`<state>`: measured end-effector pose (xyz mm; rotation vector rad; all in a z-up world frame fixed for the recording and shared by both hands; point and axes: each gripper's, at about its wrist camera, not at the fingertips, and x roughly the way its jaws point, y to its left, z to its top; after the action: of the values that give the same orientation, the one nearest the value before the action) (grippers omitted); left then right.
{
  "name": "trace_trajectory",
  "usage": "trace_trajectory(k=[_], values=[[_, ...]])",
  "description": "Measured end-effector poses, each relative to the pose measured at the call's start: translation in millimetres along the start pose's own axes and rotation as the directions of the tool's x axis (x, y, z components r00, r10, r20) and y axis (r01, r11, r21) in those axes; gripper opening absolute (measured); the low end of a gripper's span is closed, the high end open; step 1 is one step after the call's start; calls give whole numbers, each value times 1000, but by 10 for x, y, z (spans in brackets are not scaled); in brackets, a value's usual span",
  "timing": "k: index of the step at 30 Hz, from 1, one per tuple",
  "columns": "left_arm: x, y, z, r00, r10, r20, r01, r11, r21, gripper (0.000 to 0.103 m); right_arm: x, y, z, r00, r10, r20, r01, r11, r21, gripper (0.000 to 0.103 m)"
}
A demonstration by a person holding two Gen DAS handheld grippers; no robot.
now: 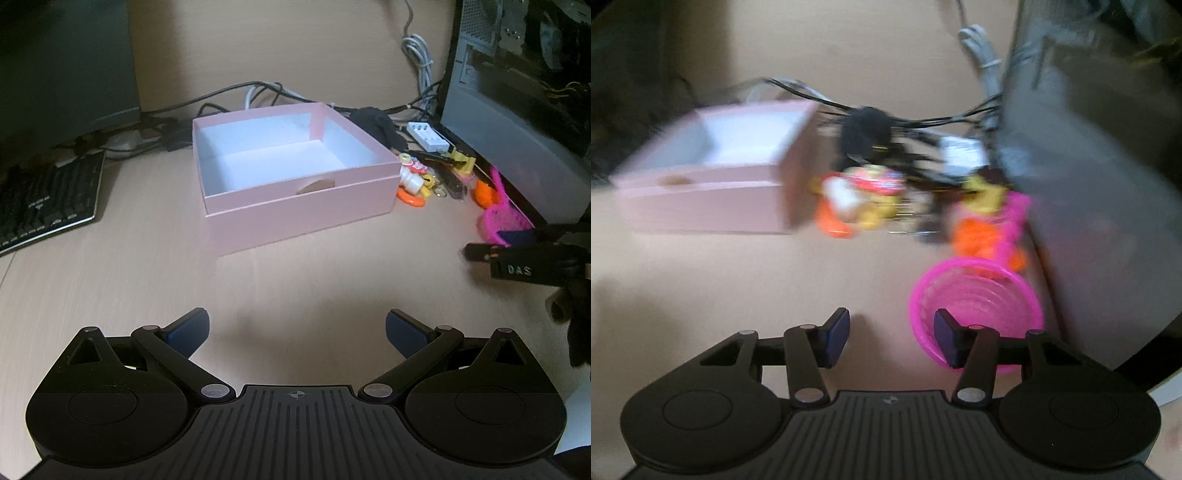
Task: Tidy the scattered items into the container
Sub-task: 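Reach the left gripper to the pink toy net and grasp its handle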
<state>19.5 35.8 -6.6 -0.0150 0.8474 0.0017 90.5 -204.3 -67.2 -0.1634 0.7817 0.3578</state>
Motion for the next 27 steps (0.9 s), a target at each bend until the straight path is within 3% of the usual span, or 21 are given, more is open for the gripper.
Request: trace_trajectory(k=[4,7,11,12,16,19,22,27], values=[[-17,39,-19,1000,-12,-1,12,1000,-10,103,-243,293,-40,968,249,18,-249,968,13,53],[-23,20,-24,999,-49,6,49,999,-1,103,-504,455,-108,952,301,58,-299,953,-42,72],[18,-137,-24,989,-145,7,145,987,64,103,-810,258,-264,965,244,98,-246,969,10,92],[37,-220,-17,984,-177,6,176,979,101,103,-866,183,-322,973,206,103,-211,977,37,102],[139,-658,43,966,-260,0,249,925,287,103,-927,-159,-569,996,51,78,-63,986,152,103],[231,-945,93,967,-256,8,234,895,380,103,-864,-333,-715,999,1,37,-10,974,228,103],[350,-1043,154,969,-248,5,224,882,414,103,-826,-390,-775,1000,-16,25,9,966,258,103],[594,-868,277,985,-174,-10,165,911,378,103,-762,-445,-843,1000,10,14,-14,951,308,103]])
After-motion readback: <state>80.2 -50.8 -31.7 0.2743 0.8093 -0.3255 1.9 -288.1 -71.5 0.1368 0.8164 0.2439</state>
